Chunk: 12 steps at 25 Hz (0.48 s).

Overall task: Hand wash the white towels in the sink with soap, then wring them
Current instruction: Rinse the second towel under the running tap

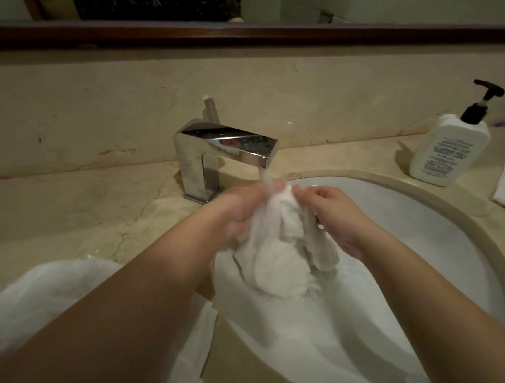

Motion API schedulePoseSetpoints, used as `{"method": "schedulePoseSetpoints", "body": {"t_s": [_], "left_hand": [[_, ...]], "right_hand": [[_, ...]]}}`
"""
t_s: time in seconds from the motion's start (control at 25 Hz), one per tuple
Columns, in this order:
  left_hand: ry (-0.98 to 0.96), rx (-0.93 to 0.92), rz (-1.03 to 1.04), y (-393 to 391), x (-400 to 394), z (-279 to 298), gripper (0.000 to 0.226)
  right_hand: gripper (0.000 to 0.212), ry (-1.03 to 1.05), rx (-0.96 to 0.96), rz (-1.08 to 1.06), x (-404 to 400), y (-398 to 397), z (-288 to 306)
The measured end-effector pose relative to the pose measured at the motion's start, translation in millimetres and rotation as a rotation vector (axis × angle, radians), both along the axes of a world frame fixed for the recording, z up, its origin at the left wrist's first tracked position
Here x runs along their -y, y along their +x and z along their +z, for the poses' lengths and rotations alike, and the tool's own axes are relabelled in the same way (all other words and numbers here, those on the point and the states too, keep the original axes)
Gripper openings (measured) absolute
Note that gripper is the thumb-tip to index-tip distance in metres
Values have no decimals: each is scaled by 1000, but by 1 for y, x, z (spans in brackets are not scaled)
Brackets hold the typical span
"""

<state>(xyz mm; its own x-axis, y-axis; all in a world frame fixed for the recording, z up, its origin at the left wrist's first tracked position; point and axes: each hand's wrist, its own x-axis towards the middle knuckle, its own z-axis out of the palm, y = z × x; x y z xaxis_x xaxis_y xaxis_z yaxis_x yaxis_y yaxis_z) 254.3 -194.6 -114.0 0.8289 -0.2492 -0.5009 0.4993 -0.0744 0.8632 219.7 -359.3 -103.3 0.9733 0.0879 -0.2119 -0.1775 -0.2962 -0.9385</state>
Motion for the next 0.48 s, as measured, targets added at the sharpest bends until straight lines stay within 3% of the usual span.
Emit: {"method": "schedulePoseSetpoints", "body": {"t_s": [0.12,0.2,0.36,0.48], "left_hand": [[-91,-29,200,1,4,-1,30],[-141,-56,276,2,6,0,27],[-251,-147,246,0,7,-3,32],[-196,-165,139,-5,13,-7,29]], "right_hand": [[63,-219,-66,42,1,2,-8],[63,-212,-95,22,1,1,-10],[46,124,-19,-102,-5,0,-11],[37,425,-95,-151,-5,2,-9]]}}
